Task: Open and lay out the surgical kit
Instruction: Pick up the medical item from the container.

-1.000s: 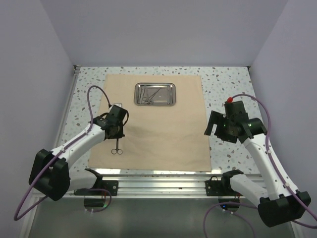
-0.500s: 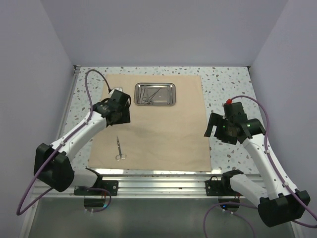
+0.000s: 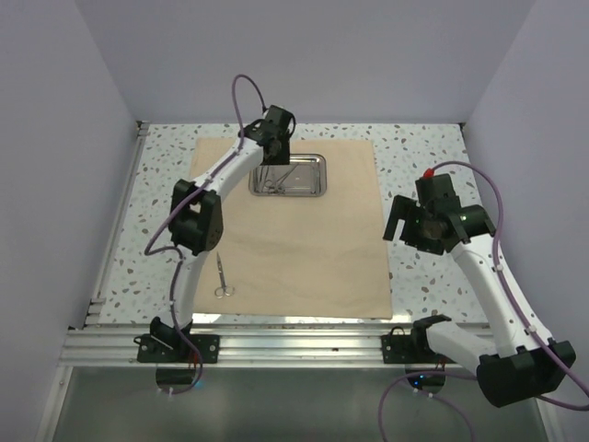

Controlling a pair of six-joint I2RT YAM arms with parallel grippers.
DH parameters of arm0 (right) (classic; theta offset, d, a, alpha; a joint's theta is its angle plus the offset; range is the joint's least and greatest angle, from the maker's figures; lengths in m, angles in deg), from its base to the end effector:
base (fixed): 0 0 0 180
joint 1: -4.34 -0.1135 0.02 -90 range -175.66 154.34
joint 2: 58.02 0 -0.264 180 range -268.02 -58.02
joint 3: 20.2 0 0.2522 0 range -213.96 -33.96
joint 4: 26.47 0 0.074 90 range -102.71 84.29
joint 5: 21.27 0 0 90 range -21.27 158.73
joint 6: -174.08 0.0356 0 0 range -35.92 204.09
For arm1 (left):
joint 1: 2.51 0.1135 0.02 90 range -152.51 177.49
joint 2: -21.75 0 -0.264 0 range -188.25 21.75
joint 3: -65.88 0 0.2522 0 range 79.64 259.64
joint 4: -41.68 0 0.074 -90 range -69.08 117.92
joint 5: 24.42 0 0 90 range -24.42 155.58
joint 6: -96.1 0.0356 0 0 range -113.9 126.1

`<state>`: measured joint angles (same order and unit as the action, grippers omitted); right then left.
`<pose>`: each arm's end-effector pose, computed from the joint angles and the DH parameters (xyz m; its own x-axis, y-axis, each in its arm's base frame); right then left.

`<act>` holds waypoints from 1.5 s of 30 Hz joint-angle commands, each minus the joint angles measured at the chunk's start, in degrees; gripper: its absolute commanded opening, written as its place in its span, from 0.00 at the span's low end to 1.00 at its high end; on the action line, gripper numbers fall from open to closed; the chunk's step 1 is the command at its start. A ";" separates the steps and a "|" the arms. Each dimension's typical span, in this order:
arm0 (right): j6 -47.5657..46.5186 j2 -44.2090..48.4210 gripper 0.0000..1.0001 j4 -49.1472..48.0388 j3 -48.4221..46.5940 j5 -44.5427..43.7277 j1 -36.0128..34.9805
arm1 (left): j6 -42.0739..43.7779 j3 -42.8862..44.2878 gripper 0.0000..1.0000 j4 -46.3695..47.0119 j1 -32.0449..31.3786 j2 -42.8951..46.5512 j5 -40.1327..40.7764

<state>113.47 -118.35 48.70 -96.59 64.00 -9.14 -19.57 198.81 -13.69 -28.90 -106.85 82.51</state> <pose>0.1834 0.0409 0.3187 -0.8209 0.3062 -0.4820 0.2430 0.9512 0.1903 0.4562 -0.2148 0.2548 -0.7410 -0.0950 -0.6648 -0.0663 0.9955 -0.0683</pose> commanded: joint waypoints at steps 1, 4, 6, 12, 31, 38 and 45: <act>-0.82 -0.83 0.91 3.19 -4.25 -3.44 -0.06 | 0.45 10.97 0.54 -3.22 -0.15 -8.23 -4.09; -0.56 -1.80 0.91 3.46 -4.69 -4.06 -0.06 | -0.52 13.98 0.50 -1.91 -0.15 -12.29 -3.66; -0.56 -2.85 0.91 3.63 -5.04 -4.41 -0.06 | -0.78 13.37 0.49 -0.32 -0.15 -13.25 -1.74; -1.61 -5.14 0.91 3.81 -6.10 -6.16 0.03 | -1.22 10.73 0.47 3.37 0.02 -13.52 0.30; -3.28 -9.10 0.91 2.58 -5.31 -5.90 0.03 | -5.18 2.55 0.41 5.57 2.14 -13.70 -1.11; -3.37 -8.92 0.91 2.67 -5.13 -6.52 0.03 | -5.27 0.45 0.22 5.48 2.14 -15.72 -4.09; -3.28 -7.96 0.91 2.84 -4.43 -6.69 0.03 | -4.13 -0.87 0.04 4.52 1.61 -17.30 -4.71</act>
<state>110.91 -127.49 51.54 -101.16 58.73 -9.14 -23.29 201.42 -3.61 -26.93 -120.55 81.24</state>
